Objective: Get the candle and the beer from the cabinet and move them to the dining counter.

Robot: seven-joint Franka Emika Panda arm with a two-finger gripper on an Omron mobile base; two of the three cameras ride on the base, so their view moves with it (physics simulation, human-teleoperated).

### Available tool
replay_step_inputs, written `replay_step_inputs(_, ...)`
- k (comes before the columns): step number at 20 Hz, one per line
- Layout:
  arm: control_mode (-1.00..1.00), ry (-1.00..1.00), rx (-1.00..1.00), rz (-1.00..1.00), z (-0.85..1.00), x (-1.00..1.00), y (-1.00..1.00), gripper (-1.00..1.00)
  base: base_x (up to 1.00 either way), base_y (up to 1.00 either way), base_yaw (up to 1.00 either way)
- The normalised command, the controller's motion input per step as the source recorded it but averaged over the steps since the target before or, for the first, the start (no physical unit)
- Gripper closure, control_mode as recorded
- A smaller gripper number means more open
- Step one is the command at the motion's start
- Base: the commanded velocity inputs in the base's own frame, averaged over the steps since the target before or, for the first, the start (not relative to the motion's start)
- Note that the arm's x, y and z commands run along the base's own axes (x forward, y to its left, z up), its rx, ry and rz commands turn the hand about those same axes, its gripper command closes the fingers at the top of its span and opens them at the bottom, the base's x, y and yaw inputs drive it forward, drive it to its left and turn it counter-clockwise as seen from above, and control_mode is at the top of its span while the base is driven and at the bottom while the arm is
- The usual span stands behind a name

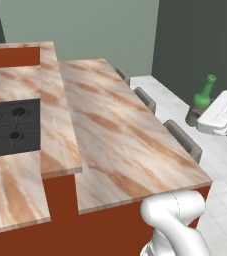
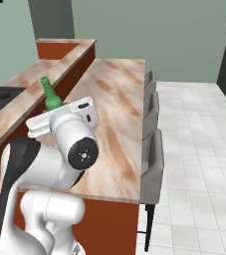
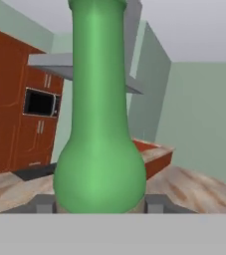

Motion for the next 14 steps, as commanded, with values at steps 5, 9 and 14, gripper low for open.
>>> replay_step_inputs(5,-1.0,-0.03,0.02,0.33,-0.65,0.08,-0.18,1.0,0.0,0.0,0.0)
replay_step_inputs(9,-1.0,-0.06,0.0,0.33,-0.59,0.01,0.0,1.0,0.0,0.0,0.0)
replay_step_inputs(14,-1.0,-0.04,0.0,0.23,-0.53,0.14,0.03,1.0,0.0,0.0,0.0)
